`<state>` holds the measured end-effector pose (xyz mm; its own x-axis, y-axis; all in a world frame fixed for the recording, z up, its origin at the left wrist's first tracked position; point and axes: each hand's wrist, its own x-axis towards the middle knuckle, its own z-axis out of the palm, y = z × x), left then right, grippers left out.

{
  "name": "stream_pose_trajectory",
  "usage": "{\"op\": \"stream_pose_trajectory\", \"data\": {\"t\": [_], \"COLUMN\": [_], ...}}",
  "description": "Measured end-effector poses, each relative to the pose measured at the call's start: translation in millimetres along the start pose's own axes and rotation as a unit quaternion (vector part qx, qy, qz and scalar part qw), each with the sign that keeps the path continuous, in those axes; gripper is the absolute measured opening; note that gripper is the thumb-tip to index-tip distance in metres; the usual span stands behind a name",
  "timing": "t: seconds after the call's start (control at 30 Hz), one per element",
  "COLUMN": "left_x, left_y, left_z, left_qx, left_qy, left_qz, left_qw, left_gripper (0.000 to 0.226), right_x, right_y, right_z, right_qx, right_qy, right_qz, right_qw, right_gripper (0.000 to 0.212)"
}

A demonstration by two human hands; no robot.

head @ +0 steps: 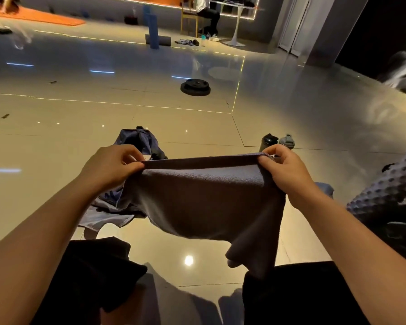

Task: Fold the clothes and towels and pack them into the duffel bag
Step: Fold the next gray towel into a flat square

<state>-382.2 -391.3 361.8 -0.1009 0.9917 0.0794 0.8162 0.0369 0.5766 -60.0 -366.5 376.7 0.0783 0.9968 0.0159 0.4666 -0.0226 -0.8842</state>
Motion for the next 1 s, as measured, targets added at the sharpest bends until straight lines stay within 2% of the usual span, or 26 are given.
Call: {"op": "stream_pose_trajectory", "data": {"t": [0.13, 0.27, 0.37, 0.47, 0.6, 0.73, 0.8, 0.83, 0.9, 0.93, 1.0], "left_x": [1, 3, 3, 6, 9, 11, 10, 7, -6, -13, -18], "left_y": [1, 7, 9, 3, -2, -1, 5, 12, 34, 45, 59], "left_z": [-4, -12, -16, -15, -14, -5, 5, 13, 33, 42, 54], "left_qx": [-0.052, -0.241, -0.293, -0.227, -0.153, 0.001, 0.02, -0.009, -0.138, -0.207, -0.288], "left_qy": [0.015, 0.031, 0.043, 0.054, 0.071, 0.109, 0.112, 0.091, -0.022, -0.084, -0.14], "left_qz": [-0.016, -0.066, -0.076, -0.066, -0.062, -0.041, -0.029, -0.015, 0.02, 0.035, 0.049], "left_qw": [0.998, 0.968, 0.952, 0.97, 0.984, 0.993, 0.993, 0.996, 0.99, 0.974, 0.946], "left_gripper": [0.01, 0.034, 0.029, 0.018, 0.011, 0.011, 0.014, 0.014, 0.024, 0.03, 0.033], "right_x": [-3, -6, -6, -3, 5, 4, 0, -3, -12, -17, -24], "right_y": [0, -1, -3, -1, 4, 4, 0, -4, -12, -16, -23], "right_z": [-4, -7, -9, -11, -9, -4, 2, 8, 24, 33, 48], "right_qx": [0.016, 0.068, 0.086, 0.087, 0.032, -0.027, -0.031, -0.024, -0.033, -0.06, -0.109], "right_qy": [-0.025, -0.039, -0.043, -0.025, 0.015, 0.027, 0.022, 0.012, -0.028, -0.056, -0.108], "right_qz": [-0.022, -0.035, -0.03, -0.019, -0.013, -0.058, -0.086, -0.099, -0.145, -0.178, -0.223], "right_qw": [0.999, 0.996, 0.995, 0.996, 0.999, 0.998, 0.996, 0.995, 0.989, 0.981, 0.963], "right_gripper": [0.012, 0.011, 0.015, 0.015, 0.015, 0.015, 0.013, 0.012, 0.011, 0.01, 0.01]}}
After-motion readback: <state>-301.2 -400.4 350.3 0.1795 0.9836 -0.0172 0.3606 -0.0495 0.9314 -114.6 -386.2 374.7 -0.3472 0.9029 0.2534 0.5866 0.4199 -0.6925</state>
